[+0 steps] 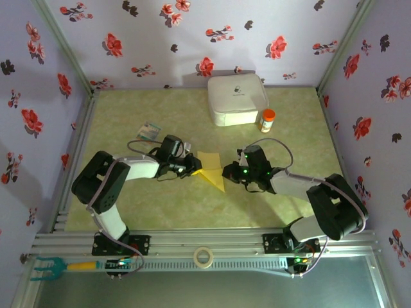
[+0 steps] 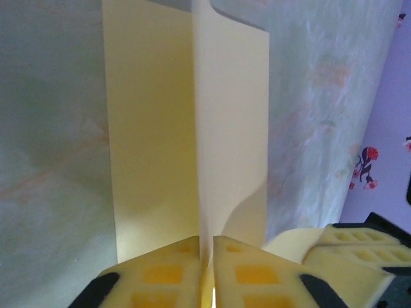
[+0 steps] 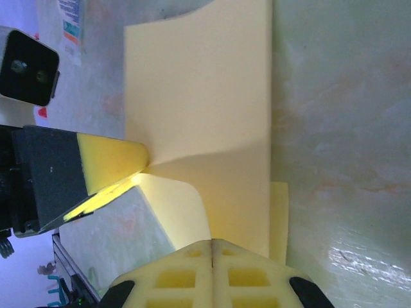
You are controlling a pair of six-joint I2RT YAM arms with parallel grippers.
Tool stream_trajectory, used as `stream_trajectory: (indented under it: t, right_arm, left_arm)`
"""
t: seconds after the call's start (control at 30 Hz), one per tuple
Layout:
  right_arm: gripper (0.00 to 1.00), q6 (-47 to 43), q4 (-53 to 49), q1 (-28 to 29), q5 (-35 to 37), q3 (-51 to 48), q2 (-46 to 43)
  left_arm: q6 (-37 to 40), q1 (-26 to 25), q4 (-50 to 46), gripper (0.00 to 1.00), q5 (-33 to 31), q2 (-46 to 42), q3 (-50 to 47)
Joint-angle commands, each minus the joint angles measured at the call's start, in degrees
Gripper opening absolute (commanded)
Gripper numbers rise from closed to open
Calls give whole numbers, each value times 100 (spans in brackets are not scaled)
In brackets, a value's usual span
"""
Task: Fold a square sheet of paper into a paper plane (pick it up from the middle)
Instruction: Fourth fold the wing at the center of the table.
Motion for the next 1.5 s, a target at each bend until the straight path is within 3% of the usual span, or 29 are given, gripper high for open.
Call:
stream_trajectory:
  t: [0.0, 0.13, 0.3, 0.63, 0.9, 1.03, 1.27, 1.47]
  right_arm:
    - [7, 80, 99, -31, -9, -84, -117]
    - [8, 192, 59, -30, 10, -85, -207]
    - [8, -102, -688, -30, -18, 188, -355]
    - [10, -173, -827, -30, 14, 344, -317]
    - [37, -433, -1493, -30, 658, 342, -600]
    - [40, -805, -1835, 78, 857, 542, -837]
    - [42, -2023, -2178, 1185, 2944, 627, -1212]
    - [43, -2827, -1331, 1985, 3958, 228, -1469]
  left_arm:
    - [92, 25, -318, 4, 167, 140, 195]
    - [144, 22, -871, 0, 164, 150, 243]
    - [300, 23, -1528, 0, 6, -27, 342]
    - [402, -4, -1614, 0, -83, -95, 350]
    - [353, -60, -625, 0, -341, -297, 306]
    - [235, -92, -650, 0, -510, -482, 144]
    - [117, -135, -594, 0, -699, -438, 92]
    - [-104, -196, -291, 0, -750, -427, -61]
